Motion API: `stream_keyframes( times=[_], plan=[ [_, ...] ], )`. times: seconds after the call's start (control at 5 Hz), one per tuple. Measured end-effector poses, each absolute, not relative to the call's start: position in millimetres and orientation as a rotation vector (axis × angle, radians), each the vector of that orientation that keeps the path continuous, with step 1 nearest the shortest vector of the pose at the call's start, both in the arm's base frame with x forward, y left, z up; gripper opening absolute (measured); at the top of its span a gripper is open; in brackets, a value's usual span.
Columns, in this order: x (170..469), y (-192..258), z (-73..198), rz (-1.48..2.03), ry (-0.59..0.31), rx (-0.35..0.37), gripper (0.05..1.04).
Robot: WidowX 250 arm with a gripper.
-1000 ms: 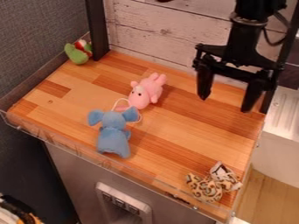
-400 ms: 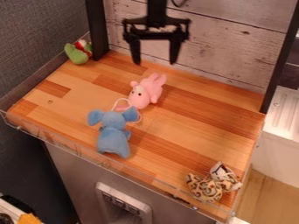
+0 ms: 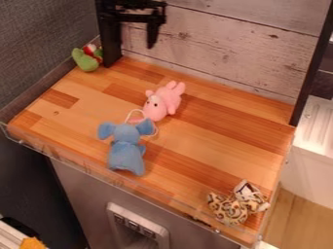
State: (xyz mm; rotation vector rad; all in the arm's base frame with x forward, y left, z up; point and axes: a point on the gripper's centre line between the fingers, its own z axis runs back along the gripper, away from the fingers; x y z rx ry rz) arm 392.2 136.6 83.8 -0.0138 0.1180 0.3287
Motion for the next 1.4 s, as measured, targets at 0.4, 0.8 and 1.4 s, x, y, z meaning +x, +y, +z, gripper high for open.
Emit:
stream_keyframes(
  times=[0.4,0.8,1.4],
  plan=[
    [397,169,81,0.139,0.135,-0.033,0.997],
    [398,172,81,0.257,0.128,-0.032,0.997],
    [392,175,77,0.460,0.094,-0.018,0.999]
  ],
)
